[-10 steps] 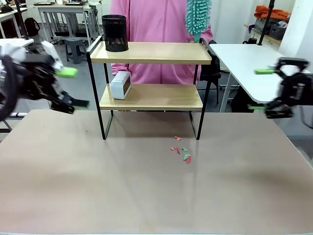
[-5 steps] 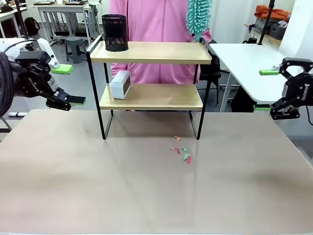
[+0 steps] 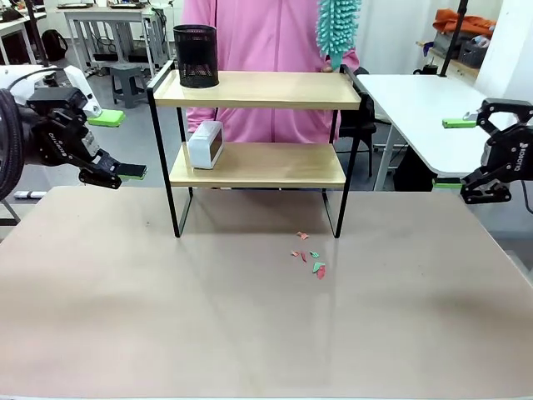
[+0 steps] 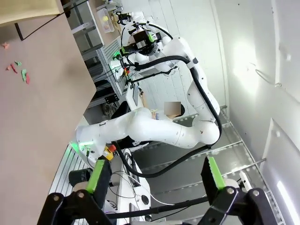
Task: Clean the shelf.
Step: Hand the Duster back to the human.
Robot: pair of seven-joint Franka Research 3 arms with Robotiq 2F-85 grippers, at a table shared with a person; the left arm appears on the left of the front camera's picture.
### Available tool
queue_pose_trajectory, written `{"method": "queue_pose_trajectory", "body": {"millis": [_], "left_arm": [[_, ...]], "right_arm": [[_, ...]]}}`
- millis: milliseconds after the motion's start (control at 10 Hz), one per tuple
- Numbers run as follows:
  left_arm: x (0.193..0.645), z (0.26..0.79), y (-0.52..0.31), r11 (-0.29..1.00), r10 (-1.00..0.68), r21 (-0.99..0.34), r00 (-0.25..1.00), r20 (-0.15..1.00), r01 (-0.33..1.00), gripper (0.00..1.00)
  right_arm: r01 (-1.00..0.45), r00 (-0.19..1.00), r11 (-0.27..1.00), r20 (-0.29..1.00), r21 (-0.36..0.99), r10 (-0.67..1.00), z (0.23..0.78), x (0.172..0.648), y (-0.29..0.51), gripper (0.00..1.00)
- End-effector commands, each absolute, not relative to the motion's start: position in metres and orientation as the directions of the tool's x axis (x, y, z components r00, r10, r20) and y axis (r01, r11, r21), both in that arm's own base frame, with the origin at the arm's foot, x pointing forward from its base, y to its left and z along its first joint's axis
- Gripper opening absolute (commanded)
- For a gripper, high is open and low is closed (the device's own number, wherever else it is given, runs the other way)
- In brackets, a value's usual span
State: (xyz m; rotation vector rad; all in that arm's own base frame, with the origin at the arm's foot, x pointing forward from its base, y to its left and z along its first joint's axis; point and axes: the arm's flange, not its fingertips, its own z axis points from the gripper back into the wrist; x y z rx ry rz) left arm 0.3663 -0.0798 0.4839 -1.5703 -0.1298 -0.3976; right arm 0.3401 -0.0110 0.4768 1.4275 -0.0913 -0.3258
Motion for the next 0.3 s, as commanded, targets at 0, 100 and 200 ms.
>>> {"method": "queue_pose_trajectory", "body": {"millis": [0,100,200], "left_arm": [[0.3639,0.4857,-0.0785,-0.052,-0.172,-0.945,0.929,0.327,0.323,1.00],[0.3639,0.4857,-0.0785,-0.052,-0.172,-0.945,0.929,0.327,0.323,1.00],[0.3639,0.4857,-0.0785,-0.052,-0.172,-0.945,0.929,0.327,0.323,1.00]], "right_arm": [[0.166,0.955,0.107,-0.133,0.980,-0.265,0.4781,0.3375,-0.0108,1.00],[0.166,0.955,0.107,-0.133,0.980,-0.265,0.4781,0.3375,-0.0108,1.00],[0.166,0.955,0.107,-0.133,0.980,-0.265,0.4781,0.3375,-0.0108,1.00]]}}
